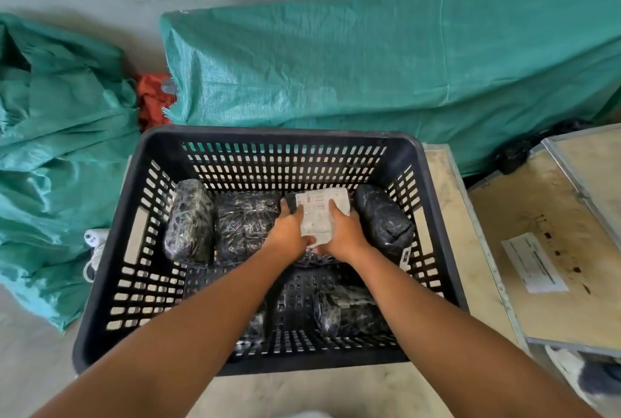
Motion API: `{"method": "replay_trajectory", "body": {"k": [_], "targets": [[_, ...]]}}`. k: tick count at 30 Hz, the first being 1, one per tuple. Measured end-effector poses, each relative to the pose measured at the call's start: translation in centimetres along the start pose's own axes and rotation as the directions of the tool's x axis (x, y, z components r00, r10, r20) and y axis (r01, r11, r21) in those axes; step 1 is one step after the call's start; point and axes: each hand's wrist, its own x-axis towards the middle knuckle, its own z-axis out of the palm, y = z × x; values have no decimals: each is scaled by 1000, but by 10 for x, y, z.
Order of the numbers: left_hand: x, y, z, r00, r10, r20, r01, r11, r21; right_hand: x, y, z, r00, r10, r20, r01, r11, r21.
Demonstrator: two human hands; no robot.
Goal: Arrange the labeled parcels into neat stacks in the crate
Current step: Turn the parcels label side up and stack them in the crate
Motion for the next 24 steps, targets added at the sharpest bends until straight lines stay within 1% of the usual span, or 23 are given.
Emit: {"method": "replay_trajectory", "body": {"k": [3, 5, 7, 9, 11, 13, 15, 16, 17, 20, 24], "targets": [[-3, 2, 11, 998, 68, 18, -70, 969, 235, -1, -2, 5, 999, 37, 23, -34, 991, -127], [-4, -1, 13, 996, 82, 30, -87, 953, 290, -5, -8, 0, 997, 55, 47, -46, 985, -164], [-5, -5, 10, 995, 101, 24, -103, 947, 303, -13, -19, -13, 999, 26, 26, -21, 981, -194], [-6, -8, 8, 990, 137, 11, -132, 925, 358, -25, -30, -30, 997, -68, -45, 57, 977, -203], [-5, -13, 7, 983, 182, -16, -159, 895, 416, -43, -38, -51, 972, -181, -149, 146, 965, -219], [-5, -20, 6, 979, 203, -22, -178, 902, 394, -67, -39, -72, 919, -288, -269, 218, 940, -261], [-4, -30, 5, 978, 208, -13, -191, 920, 341, -90, -31, -88, 863, -331, -381, 241, 934, -265], [-4, -34, 5, 977, 214, -11, -198, 922, 332, -100, -26, -93, 855, -315, -413, 227, 942, -248], [-4, -36, 5, 975, 221, -9, -205, 921, 332, -108, -19, -96, 862, -279, -423, 198, 954, -224], [-6, -37, 5, 971, 240, 1, -224, 904, 363, -122, -3, -96, 923, -132, -362, 65, 980, -190], [-7, -34, 6, 970, 241, 19, -228, 886, 403, -123, 8, -84, 953, -31, -303, -43, 972, -232]]}}
